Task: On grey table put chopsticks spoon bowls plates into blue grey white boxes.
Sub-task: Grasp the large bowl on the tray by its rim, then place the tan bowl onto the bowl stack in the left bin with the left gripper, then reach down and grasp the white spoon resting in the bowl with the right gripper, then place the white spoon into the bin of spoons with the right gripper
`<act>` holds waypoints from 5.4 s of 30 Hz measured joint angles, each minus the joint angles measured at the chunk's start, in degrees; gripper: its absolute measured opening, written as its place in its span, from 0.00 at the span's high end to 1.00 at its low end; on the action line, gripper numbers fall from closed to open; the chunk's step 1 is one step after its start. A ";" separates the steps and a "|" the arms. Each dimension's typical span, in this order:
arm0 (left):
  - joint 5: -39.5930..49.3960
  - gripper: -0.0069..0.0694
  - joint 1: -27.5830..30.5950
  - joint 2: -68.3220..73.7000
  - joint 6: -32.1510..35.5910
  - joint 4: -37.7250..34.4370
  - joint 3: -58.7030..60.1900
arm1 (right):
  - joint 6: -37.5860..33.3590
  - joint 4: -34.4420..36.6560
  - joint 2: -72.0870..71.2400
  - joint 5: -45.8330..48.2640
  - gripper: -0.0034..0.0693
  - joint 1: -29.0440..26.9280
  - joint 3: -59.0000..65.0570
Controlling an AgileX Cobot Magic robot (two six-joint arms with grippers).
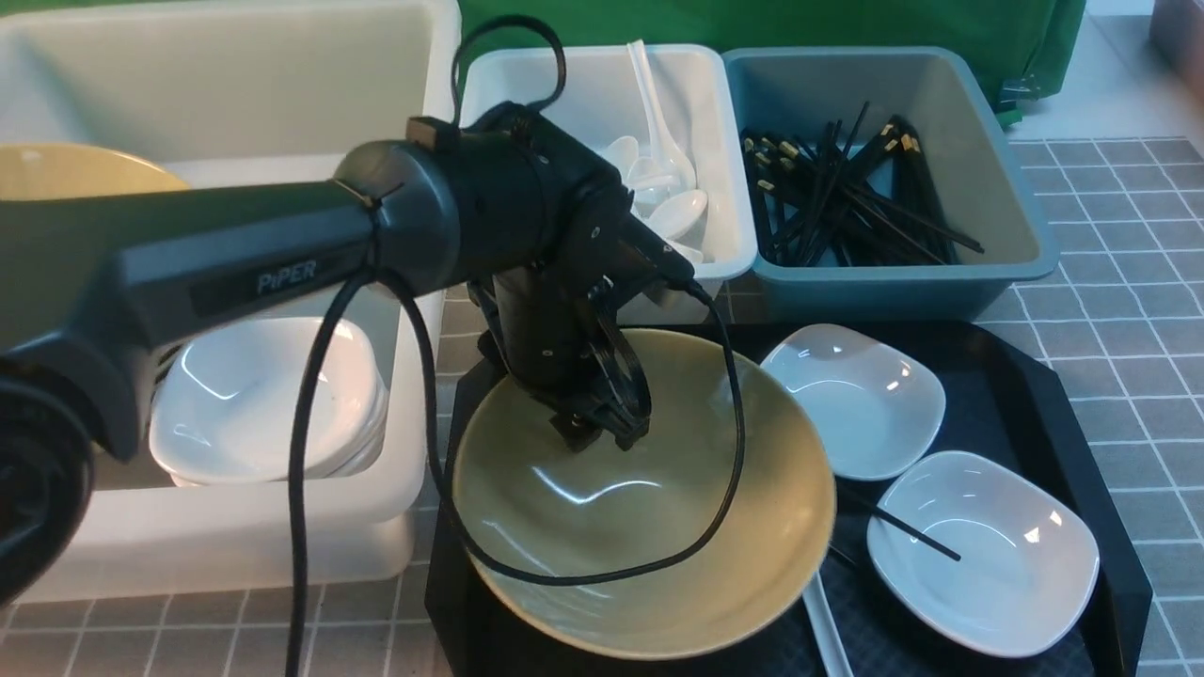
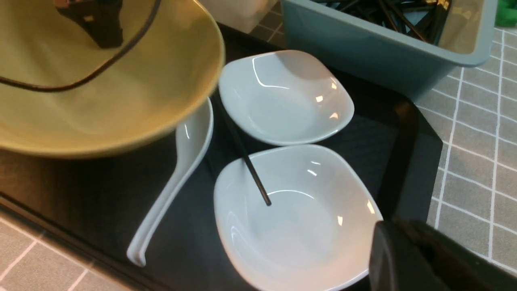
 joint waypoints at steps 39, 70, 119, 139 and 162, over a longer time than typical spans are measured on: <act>-1.45 0.90 48.61 -31.65 25.05 -54.49 0.86 | 0.00 0.00 0.00 0.00 0.89 0.00 0.00; -27.75 0.71 70.92 -34.28 17.48 -40.93 24.90 | 0.00 0.00 0.00 -0.06 0.87 0.00 0.00; -17.60 0.92 29.58 -92.14 16.75 -17.76 58.91 | 10.41 6.42 55.67 -6.41 0.49 24.08 -18.25; -33.19 0.92 29.47 -103.18 16.57 -19.05 68.88 | 7.25 6.05 75.13 -10.43 0.82 26.24 -24.87; -33.85 0.92 29.47 -103.18 16.57 -19.11 68.88 | -5.78 6.02 94.65 -17.80 0.65 25.43 -78.87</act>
